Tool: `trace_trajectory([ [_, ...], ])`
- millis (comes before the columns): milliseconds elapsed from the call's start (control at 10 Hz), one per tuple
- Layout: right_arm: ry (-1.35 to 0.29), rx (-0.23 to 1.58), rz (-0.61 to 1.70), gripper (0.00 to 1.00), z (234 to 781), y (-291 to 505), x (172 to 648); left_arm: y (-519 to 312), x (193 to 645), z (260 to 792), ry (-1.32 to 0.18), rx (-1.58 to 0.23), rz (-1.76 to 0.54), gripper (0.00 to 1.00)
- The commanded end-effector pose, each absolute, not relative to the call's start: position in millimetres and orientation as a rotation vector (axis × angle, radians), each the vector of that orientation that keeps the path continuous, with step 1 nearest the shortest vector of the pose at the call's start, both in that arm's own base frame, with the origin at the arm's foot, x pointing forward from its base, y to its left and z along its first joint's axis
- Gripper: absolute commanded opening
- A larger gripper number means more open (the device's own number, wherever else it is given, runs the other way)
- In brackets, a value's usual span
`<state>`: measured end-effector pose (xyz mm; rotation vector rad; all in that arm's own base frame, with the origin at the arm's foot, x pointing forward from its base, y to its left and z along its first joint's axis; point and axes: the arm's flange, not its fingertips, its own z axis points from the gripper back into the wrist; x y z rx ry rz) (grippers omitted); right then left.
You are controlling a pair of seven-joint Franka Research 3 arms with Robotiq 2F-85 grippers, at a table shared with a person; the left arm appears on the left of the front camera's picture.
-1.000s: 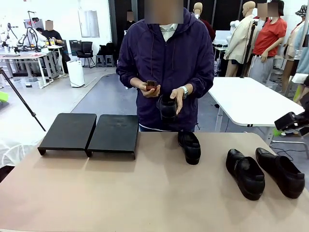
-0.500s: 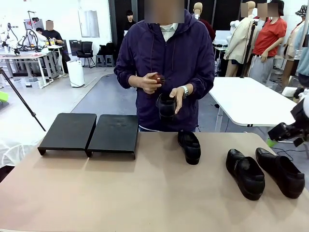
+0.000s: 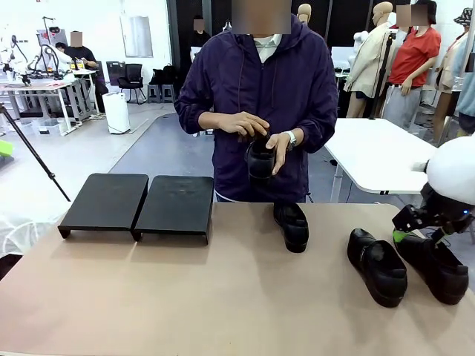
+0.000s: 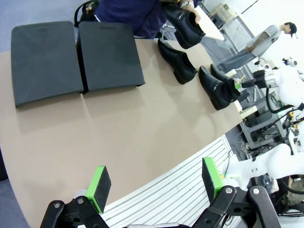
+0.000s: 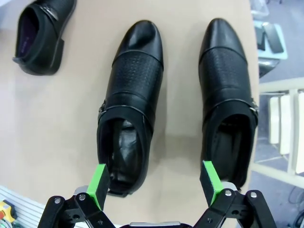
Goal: Organize the shoes by placing them on the stand.
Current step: Pick up one Shoe and place it in the middle of the table.
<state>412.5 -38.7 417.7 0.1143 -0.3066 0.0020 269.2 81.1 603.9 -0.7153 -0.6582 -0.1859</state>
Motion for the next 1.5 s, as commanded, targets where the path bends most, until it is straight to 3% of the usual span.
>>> trace_trajectory([
  [0, -0.299, 0.148, -0.02, 1.0, 407.7, -33.0, 431.9, 80.0, 269.7, 605.7, -0.667, -0.732, -0.199, 1.0],
  [1200, -0.192, 0.158, -0.071, 1.0, 331.0, -22.9, 431.8, 80.0, 269.7, 605.7, -0.667, -0.732, -0.199, 1.0],
  [1300, -0.202, 0.136, -0.068, 0.4, 330.0, -24.2, 432.4, 80.0, 269.7, 605.7, -0.667, -0.732, -0.199, 1.0],
  [1400, -0.215, 0.129, -0.067, 0.0, 330.5, -25.2, 433.3, 80.0, 269.7, 605.7, -0.667, -0.732, -0.199, 1.0],
])
